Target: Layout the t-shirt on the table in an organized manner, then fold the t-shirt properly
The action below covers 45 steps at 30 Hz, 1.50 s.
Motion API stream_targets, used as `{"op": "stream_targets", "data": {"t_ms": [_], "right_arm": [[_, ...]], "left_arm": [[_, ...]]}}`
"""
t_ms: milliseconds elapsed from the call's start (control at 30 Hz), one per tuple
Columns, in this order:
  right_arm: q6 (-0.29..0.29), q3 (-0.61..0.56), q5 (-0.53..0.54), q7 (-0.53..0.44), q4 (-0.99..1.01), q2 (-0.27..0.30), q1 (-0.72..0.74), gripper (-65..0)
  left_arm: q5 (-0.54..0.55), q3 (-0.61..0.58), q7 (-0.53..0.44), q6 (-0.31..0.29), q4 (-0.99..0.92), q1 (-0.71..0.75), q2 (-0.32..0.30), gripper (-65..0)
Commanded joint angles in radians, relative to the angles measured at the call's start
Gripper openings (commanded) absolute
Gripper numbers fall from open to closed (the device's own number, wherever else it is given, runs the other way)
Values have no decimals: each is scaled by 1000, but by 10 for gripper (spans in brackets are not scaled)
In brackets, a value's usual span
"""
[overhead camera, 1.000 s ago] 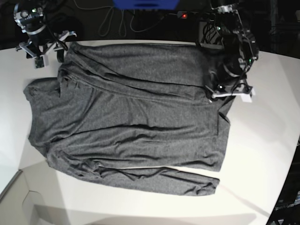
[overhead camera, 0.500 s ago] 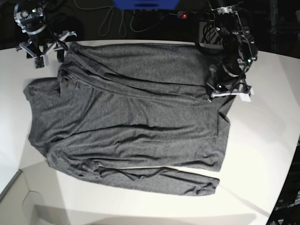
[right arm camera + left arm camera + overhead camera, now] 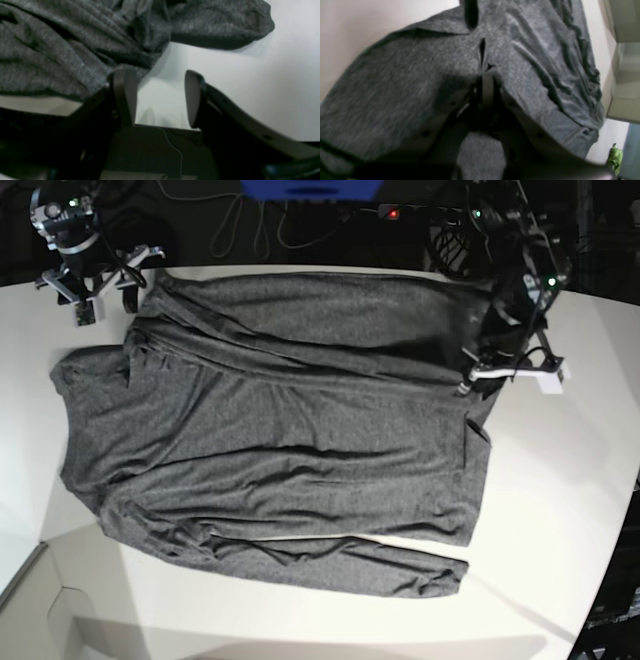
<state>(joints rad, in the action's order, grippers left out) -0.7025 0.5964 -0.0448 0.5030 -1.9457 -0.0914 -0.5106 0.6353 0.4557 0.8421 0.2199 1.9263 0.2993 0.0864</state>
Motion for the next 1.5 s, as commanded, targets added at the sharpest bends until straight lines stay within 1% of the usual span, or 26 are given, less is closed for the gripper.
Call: {"op": "stream_targets", "data": {"t_ms": [0, 167, 367, 500, 667, 867, 1000, 1100, 1233, 1333, 1400, 1467], "right_arm": [[4, 3, 12, -20, -16, 6, -3, -336], [4, 6, 16, -20, -16, 6, -3, -336], [4, 26, 16, -20, -16, -1, 19, -337], [4, 30, 16, -20, -16, -1, 25, -337], [4, 30, 16, -20, -16, -1, 40, -337], [4, 30, 16, -20, -16, -1, 42, -337], [4, 30, 16, -20, -19, -20, 45, -337], [4, 23, 16, -20, -21, -21, 39, -337], [4, 7, 16, -19, -22, -44, 36, -331], [4, 7, 16, -19, -22, -49, 36, -328], [4, 7, 16, -19, -22, -49, 36, -313], [4, 7, 16, -19, -21, -49, 36, -307]], "left_arm": [[4, 21, -8, -6, 35, 16, -3, -650], [5, 107, -11, -10, 65, 94, -1, -650], [7, 220, -7, -12, 61, 146, -1, -650], [7, 248, -7, -12, 61, 176, -1, -650], [7, 254, -13, -12, 61, 216, -1, -650], [5, 294, -7, -12, 60, 214, -17, -650], [5, 295, -7, -12, 60, 208, -17, -650], [5, 286, -5, -12, 58, 188, -12, -650], [5, 234, -5, -12, 34, 183, -15, -650], [5, 206, -5, -12, 32, 182, -15, -650], [5, 202, -5, -12, 32, 182, -15, -648], [5, 202, -5, -12, 32, 182, -15, -614]]}}
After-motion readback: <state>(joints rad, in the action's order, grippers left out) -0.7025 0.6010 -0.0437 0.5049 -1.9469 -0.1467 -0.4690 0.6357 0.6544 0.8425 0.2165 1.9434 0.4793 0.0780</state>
